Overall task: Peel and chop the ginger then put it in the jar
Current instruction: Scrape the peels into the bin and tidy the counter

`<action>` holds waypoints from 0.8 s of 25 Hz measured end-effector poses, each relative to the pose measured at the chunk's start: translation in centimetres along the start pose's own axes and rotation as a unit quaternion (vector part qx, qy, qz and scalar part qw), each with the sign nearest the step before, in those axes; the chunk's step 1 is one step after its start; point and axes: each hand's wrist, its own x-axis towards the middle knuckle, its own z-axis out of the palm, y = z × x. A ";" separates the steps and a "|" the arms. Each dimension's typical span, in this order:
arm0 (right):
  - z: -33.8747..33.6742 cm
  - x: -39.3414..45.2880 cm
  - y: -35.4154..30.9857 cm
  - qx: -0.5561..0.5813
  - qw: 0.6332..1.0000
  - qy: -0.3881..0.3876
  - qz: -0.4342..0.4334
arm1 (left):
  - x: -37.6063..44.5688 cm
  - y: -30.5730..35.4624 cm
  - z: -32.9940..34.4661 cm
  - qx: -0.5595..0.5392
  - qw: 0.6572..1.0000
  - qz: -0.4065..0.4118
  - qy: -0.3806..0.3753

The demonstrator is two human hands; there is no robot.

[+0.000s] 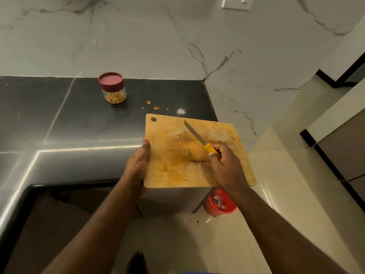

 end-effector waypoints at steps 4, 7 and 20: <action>-5.8 -1.3 7.9 -0.003 1.000 -0.002 -0.008 | -2.5 -5.1 9.1 0.038 0.998 0.021 0.035; -10.1 -2.7 14.0 -0.007 1.000 -0.026 0.005 | -3.6 -9.7 14.8 0.019 0.998 0.016 0.060; -12.3 -10.8 29.5 0.007 0.986 -0.113 0.126 | -5.4 -23.9 23.3 0.030 0.997 -0.070 0.033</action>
